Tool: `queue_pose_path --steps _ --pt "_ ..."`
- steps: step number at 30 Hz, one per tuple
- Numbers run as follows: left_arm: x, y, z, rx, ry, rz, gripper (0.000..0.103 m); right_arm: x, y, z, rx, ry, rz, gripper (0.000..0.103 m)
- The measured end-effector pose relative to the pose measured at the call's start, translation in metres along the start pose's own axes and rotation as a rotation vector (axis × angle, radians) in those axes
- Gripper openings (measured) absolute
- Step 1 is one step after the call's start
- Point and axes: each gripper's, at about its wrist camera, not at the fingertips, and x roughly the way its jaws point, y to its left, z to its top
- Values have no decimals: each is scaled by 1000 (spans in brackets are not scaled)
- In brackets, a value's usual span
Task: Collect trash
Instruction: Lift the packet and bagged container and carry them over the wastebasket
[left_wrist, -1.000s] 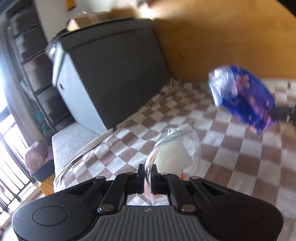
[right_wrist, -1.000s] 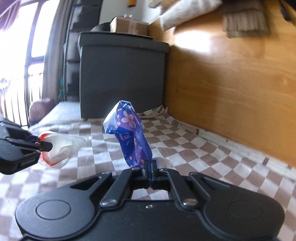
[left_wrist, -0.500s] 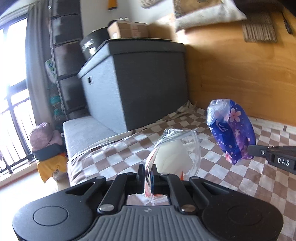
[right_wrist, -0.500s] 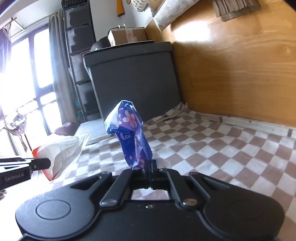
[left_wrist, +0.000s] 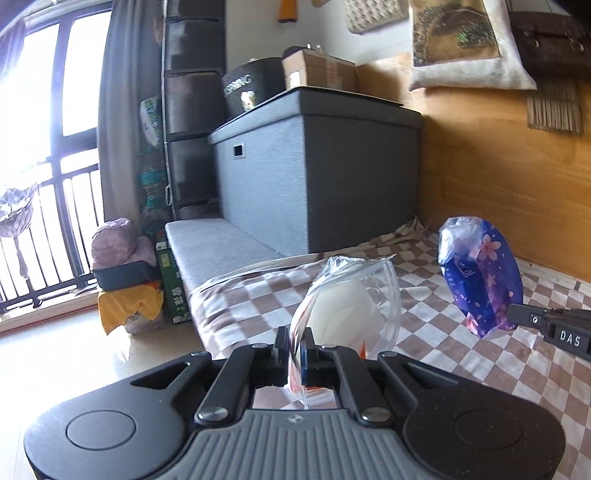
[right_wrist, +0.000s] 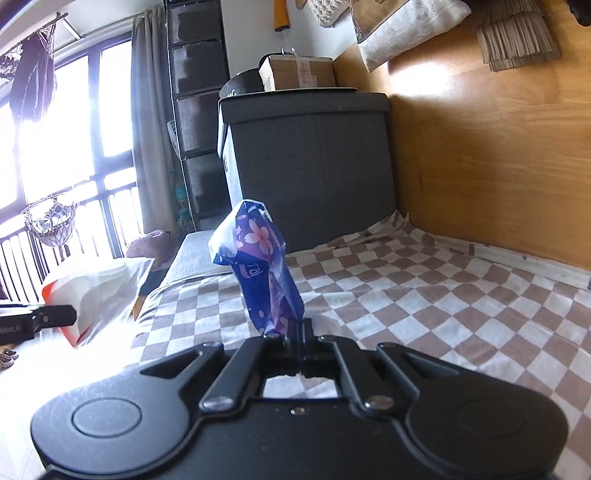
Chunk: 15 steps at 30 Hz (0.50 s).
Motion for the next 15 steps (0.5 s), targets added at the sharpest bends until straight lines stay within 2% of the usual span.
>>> queue_pose_path --steps 15 --pt "-51 65 -10 -97 -12 45 6 -25 93 3 -44 42 72 0"
